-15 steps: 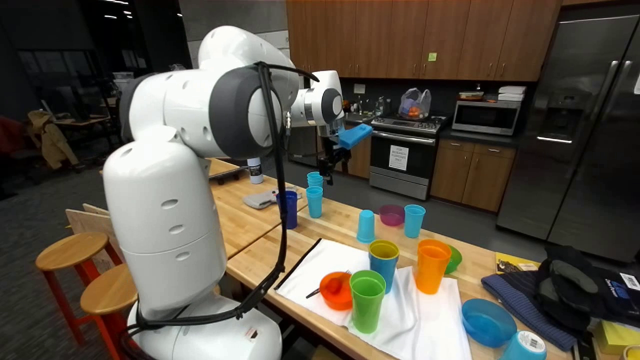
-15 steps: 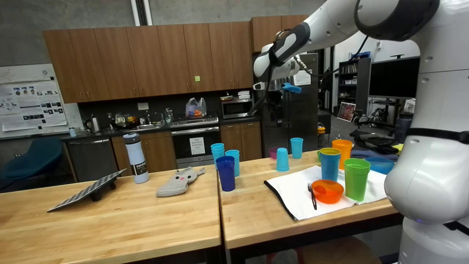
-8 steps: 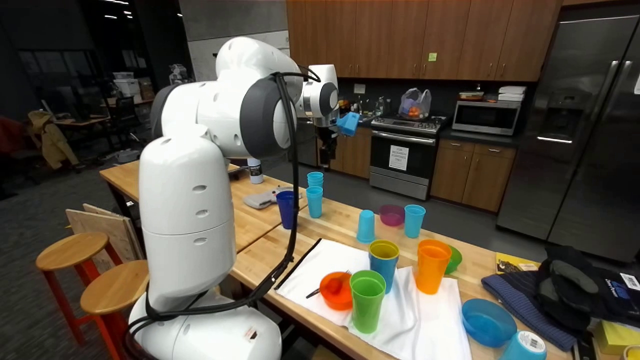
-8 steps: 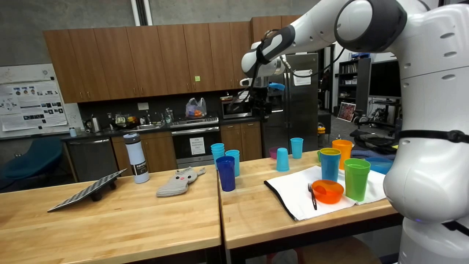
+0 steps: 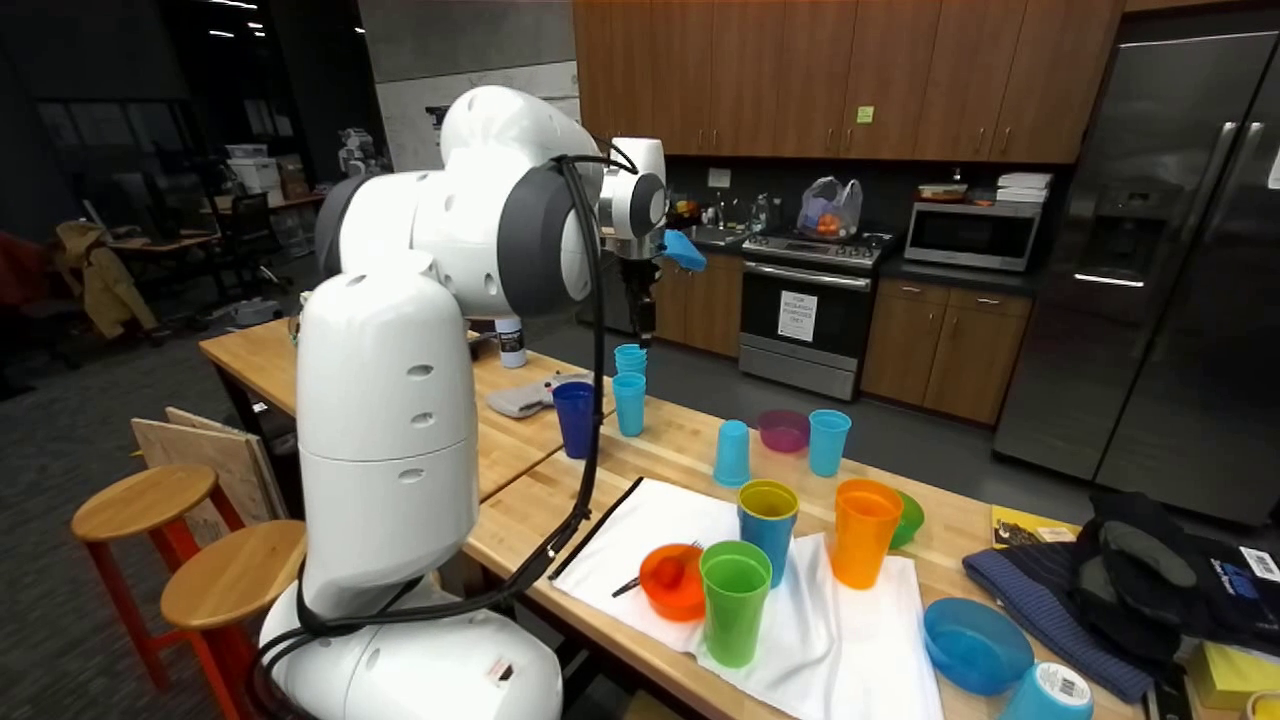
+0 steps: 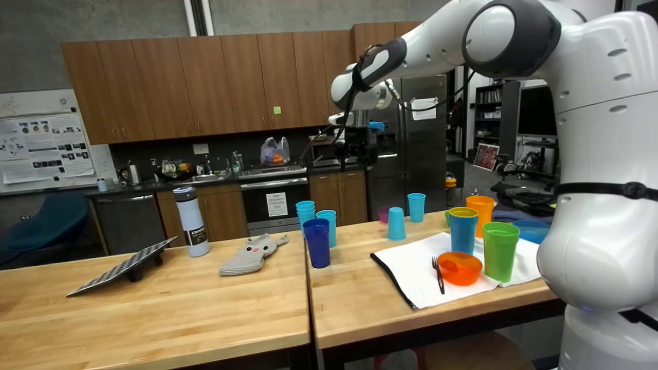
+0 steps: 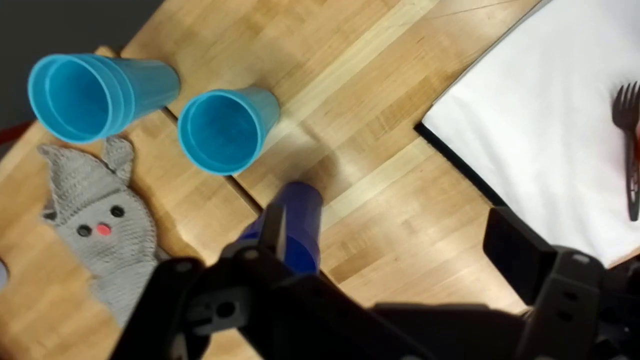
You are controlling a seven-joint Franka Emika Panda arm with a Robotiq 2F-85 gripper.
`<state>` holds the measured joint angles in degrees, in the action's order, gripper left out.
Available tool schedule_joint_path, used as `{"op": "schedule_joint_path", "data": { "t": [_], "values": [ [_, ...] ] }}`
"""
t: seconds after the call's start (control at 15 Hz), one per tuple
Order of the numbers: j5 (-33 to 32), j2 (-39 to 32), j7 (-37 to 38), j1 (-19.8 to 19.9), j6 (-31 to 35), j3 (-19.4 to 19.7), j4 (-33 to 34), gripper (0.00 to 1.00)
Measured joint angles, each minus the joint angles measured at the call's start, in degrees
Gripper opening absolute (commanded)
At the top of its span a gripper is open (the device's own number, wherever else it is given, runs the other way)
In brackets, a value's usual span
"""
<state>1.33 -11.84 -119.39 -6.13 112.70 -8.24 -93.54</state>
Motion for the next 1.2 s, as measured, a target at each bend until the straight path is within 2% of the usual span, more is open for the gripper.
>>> {"op": "schedule_joint_path", "data": {
  "t": [0.2, 0.47, 0.67, 1.2],
  "values": [
    [-1.2, -0.9, -7.1, -0.2, -4.2, -0.8, 0.5, 1.0],
    [-3.2, -2.7, -9.9, -0.4, -5.5, -1.0, 0.6, 1.0],
    [-5.7, -4.6, -7.5, -0.2, -4.7, -0.1, 1.3, 1.0],
    [-5.9, -9.2, 0.6, 0.7, -3.4, 1.1, 5.1, 1.0]
  ]
}}
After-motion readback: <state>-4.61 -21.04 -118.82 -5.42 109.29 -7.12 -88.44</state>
